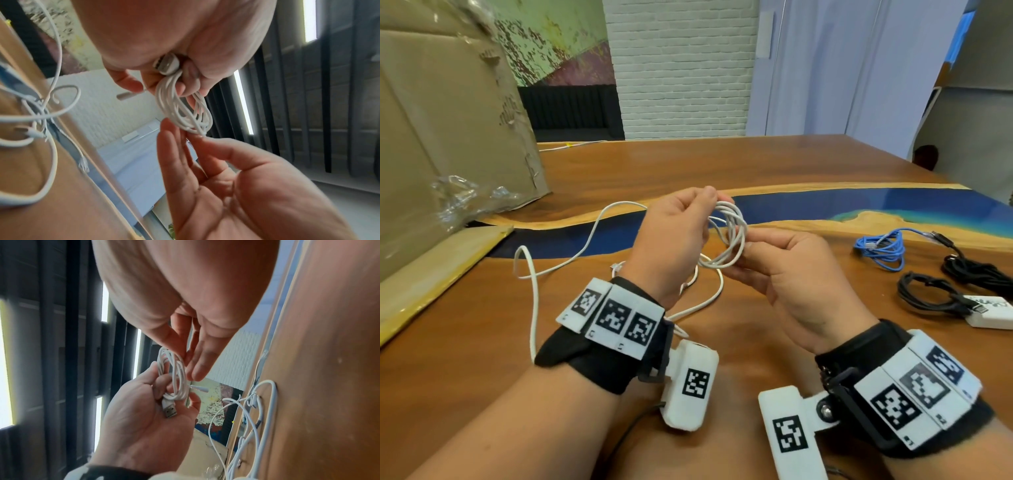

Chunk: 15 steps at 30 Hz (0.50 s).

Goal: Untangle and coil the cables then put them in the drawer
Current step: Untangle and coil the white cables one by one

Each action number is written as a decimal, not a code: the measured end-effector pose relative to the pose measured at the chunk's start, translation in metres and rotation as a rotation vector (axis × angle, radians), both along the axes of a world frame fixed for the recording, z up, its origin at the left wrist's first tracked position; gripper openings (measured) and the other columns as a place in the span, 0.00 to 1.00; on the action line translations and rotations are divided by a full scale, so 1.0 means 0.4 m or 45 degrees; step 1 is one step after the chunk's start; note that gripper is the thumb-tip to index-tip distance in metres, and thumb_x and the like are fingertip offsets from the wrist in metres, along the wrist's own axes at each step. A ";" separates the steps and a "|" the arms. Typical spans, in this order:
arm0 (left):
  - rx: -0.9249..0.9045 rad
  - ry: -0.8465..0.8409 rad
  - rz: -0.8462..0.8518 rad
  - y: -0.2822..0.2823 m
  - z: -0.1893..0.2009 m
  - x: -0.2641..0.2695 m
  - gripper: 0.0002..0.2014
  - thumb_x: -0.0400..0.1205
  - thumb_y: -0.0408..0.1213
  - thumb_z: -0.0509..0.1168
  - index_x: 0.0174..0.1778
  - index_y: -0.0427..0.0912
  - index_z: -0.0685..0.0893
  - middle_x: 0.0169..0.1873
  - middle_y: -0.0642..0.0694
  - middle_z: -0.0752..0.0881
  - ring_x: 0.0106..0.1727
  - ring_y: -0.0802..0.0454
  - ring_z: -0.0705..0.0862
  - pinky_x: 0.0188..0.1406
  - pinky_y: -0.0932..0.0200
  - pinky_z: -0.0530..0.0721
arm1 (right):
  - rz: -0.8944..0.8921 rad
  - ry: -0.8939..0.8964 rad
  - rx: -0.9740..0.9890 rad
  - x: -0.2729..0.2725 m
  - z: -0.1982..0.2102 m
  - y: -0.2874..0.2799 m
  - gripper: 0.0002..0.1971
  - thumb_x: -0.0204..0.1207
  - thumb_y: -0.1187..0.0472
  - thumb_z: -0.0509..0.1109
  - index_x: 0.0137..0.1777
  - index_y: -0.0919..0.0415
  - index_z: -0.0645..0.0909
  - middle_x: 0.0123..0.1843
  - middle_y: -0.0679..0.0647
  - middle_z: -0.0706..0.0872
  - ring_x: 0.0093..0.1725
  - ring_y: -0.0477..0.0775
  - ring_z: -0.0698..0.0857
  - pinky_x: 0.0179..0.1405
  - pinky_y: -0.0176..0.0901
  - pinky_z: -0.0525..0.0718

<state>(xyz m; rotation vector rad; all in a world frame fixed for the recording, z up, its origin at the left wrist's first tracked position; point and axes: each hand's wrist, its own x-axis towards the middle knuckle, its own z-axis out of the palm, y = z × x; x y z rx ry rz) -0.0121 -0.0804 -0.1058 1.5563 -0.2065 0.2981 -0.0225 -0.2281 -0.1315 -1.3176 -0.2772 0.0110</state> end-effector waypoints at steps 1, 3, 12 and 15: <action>0.045 -0.029 0.032 0.003 0.001 0.000 0.17 0.92 0.40 0.57 0.45 0.43 0.90 0.19 0.58 0.75 0.26 0.57 0.68 0.28 0.62 0.70 | 0.042 0.040 0.077 -0.003 0.001 0.003 0.12 0.85 0.71 0.65 0.51 0.67 0.92 0.51 0.66 0.94 0.53 0.64 0.94 0.54 0.52 0.93; 0.071 -0.075 0.041 0.010 0.003 0.003 0.17 0.92 0.40 0.58 0.45 0.43 0.90 0.20 0.58 0.77 0.26 0.58 0.69 0.27 0.63 0.71 | 0.102 0.066 0.174 -0.009 0.006 0.005 0.11 0.85 0.69 0.67 0.51 0.65 0.92 0.52 0.66 0.93 0.53 0.63 0.93 0.56 0.54 0.93; 0.033 -0.074 -0.045 -0.011 0.001 -0.008 0.11 0.91 0.39 0.59 0.60 0.39 0.84 0.23 0.55 0.78 0.27 0.53 0.72 0.31 0.54 0.74 | 0.202 0.063 0.305 -0.007 0.025 -0.002 0.19 0.84 0.67 0.67 0.74 0.59 0.79 0.40 0.57 0.90 0.44 0.56 0.90 0.55 0.58 0.89; 0.040 -0.056 -0.063 -0.019 0.004 -0.014 0.10 0.91 0.38 0.60 0.63 0.40 0.82 0.21 0.54 0.74 0.24 0.54 0.70 0.27 0.57 0.72 | 0.329 0.147 0.425 -0.009 0.031 -0.004 0.22 0.82 0.66 0.66 0.76 0.63 0.77 0.32 0.53 0.82 0.36 0.53 0.81 0.52 0.52 0.85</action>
